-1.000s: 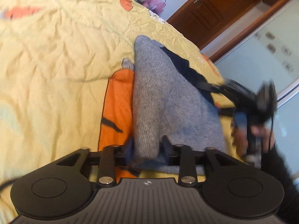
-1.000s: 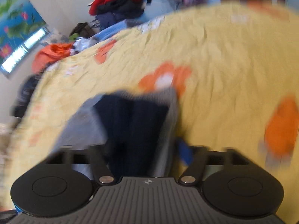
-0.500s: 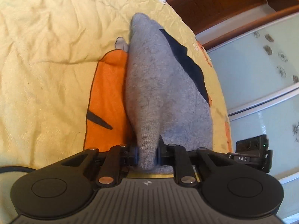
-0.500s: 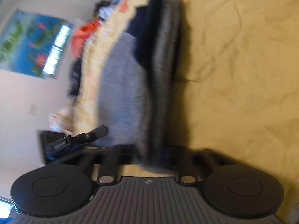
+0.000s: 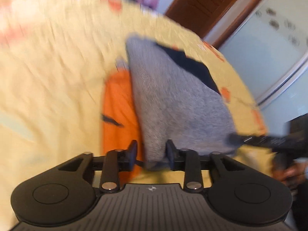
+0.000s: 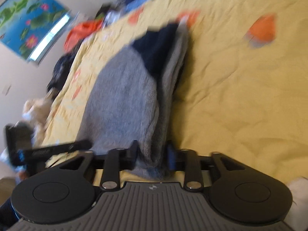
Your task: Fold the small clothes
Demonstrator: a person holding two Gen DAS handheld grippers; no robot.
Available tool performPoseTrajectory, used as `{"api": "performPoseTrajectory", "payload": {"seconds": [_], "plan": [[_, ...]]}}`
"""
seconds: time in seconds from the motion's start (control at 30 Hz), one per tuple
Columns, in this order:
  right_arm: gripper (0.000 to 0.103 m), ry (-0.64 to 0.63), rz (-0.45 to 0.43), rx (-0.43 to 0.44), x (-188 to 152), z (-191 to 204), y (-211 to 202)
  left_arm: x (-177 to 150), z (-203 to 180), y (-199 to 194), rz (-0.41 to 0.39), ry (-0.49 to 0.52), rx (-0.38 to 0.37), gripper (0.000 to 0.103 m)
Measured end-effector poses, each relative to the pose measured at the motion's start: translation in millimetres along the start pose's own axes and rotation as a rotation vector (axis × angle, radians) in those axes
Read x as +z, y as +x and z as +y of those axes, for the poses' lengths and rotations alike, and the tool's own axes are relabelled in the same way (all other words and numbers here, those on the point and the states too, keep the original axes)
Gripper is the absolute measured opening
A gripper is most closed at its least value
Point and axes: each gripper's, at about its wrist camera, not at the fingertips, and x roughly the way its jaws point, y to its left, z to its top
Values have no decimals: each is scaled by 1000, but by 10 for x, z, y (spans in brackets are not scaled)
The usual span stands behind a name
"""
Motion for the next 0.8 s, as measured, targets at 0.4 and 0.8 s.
{"api": "performPoseTrajectory", "payload": {"seconds": [0.4,0.8], "plan": [[100,-276,-79,-369,-835,755,180,-757,-712,196,-134,246,286,87],[103,-208,-228,-608,-932,762,361,-783,-638,273,-152,211,337,103]]}}
